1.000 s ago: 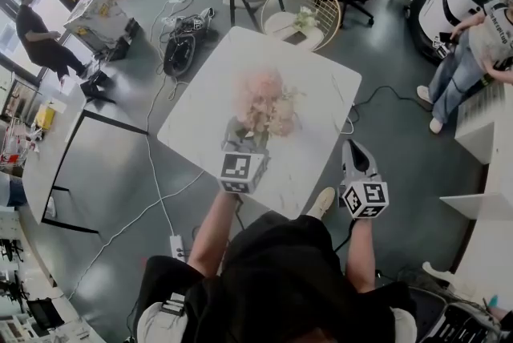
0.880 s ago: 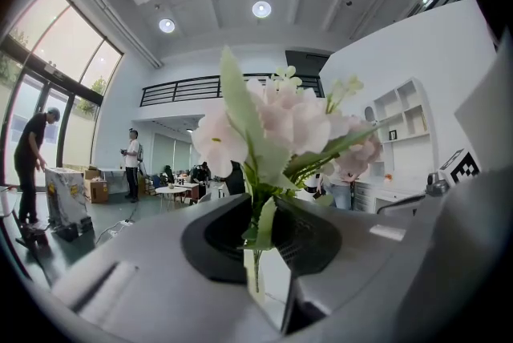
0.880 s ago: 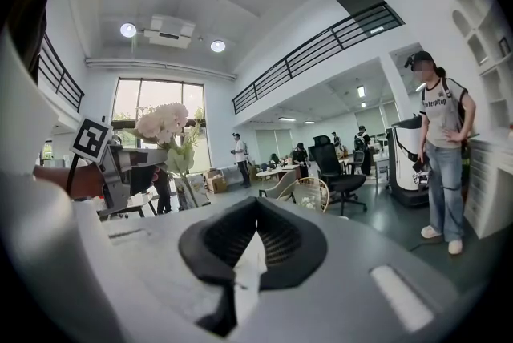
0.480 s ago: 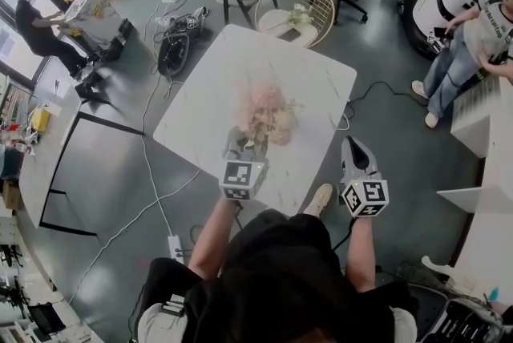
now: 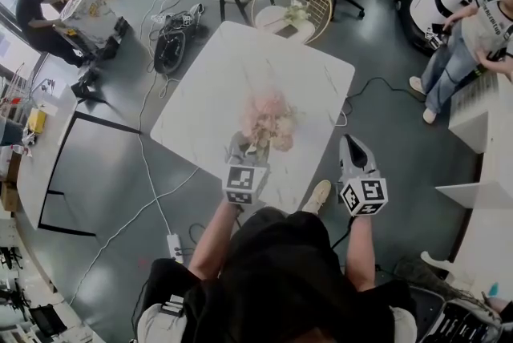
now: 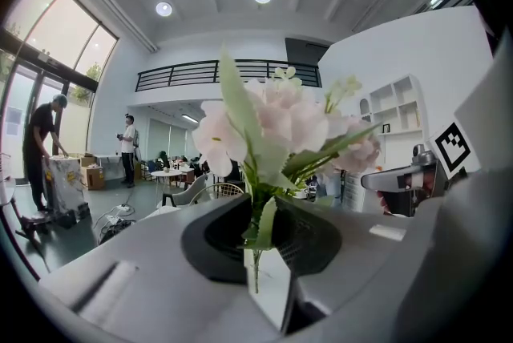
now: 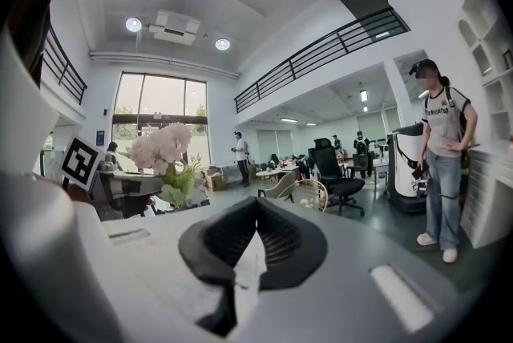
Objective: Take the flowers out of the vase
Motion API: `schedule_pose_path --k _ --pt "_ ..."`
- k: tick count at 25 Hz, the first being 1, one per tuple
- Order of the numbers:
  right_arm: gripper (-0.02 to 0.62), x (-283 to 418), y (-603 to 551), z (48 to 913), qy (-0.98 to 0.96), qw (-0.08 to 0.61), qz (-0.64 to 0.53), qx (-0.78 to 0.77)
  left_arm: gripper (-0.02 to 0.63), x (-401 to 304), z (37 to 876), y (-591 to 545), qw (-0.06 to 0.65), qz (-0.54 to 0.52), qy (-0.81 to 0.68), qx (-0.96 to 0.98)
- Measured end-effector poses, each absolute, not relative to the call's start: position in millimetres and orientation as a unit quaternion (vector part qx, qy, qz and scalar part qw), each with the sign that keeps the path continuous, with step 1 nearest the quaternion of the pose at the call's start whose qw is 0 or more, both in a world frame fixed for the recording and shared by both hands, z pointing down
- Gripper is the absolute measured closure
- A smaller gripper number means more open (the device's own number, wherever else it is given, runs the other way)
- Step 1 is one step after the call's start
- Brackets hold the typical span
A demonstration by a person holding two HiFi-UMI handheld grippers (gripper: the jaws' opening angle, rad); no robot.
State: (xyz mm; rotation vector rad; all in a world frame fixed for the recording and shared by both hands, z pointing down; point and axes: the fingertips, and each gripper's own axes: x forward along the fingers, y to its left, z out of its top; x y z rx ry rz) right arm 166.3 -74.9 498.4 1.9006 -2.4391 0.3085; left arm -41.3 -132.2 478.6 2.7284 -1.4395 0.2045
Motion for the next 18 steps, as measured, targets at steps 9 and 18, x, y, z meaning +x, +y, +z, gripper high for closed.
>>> schedule_pose_path --k 9,18 --pt "0.592 165.2 -78.1 502.4 -0.787 0.025 0.098 0.609 0.545 -30.0 504.6 -124.9 0.038 0.085 -0.452 0.887" --pt "0.591 161.9 -76.9 504.0 -0.789 0.033 0.099 0.606 0.545 -26.2 520.7 -118.6 0.047 0.101 -0.441 0.891"
